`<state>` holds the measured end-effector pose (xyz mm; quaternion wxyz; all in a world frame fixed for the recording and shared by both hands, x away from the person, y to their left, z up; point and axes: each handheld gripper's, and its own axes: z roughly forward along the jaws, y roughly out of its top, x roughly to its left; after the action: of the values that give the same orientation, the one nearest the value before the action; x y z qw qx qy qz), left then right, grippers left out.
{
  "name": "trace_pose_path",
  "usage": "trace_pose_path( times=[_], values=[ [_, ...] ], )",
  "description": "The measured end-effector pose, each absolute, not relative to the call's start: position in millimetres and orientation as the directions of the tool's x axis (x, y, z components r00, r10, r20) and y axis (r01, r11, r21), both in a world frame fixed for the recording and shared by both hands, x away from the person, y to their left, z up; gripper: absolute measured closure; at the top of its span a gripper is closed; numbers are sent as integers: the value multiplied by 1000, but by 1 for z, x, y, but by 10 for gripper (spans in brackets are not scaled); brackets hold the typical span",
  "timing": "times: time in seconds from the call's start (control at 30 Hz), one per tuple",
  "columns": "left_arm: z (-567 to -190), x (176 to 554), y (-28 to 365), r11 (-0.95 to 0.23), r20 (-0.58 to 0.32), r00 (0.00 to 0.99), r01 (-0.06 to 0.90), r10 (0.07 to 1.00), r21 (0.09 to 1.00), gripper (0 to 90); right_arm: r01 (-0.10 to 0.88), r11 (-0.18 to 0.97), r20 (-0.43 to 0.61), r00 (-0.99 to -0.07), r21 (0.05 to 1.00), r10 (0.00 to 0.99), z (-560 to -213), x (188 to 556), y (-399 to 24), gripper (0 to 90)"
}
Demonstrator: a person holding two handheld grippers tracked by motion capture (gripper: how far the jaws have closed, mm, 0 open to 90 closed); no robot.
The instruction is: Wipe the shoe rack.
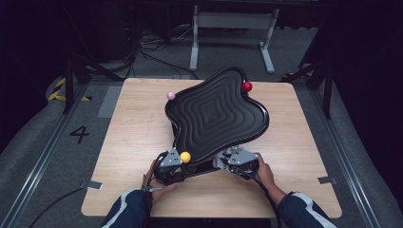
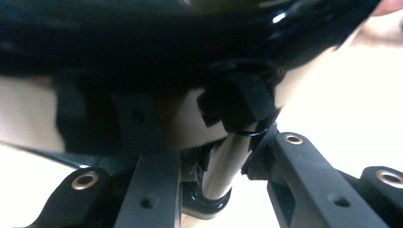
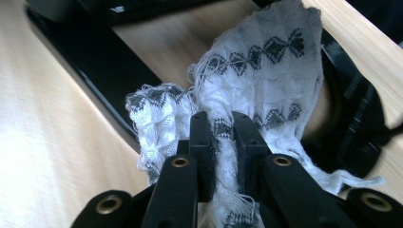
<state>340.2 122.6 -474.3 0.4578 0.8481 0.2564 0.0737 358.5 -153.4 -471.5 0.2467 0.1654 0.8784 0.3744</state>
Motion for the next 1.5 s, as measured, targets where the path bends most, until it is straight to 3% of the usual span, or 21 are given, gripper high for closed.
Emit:
trace_pose_path(
  times=[0.3, 0.6, 0.7, 1.5],
  values=[
    [-475, 341, 123, -449, -111, 862, 364, 495, 816, 729, 46, 697, -360, -832, 715, 423, -471, 352, -144, 812],
    [-475, 341, 122, -448, -118, 861, 369, 494, 814, 728, 185, 656, -339, -736, 732, 586, -470, 386, -192, 814],
    [-475, 341, 123, -456, -119, 862, 372, 492, 809, 727, 186, 661, -346, -732, 727, 587, -470, 386, -192, 814],
    [-477, 341, 123, -441, -132, 861, 377, 492, 815, 726, 43, 653, -292, -871, 757, 396, -474, 337, -120, 813]
  ],
)
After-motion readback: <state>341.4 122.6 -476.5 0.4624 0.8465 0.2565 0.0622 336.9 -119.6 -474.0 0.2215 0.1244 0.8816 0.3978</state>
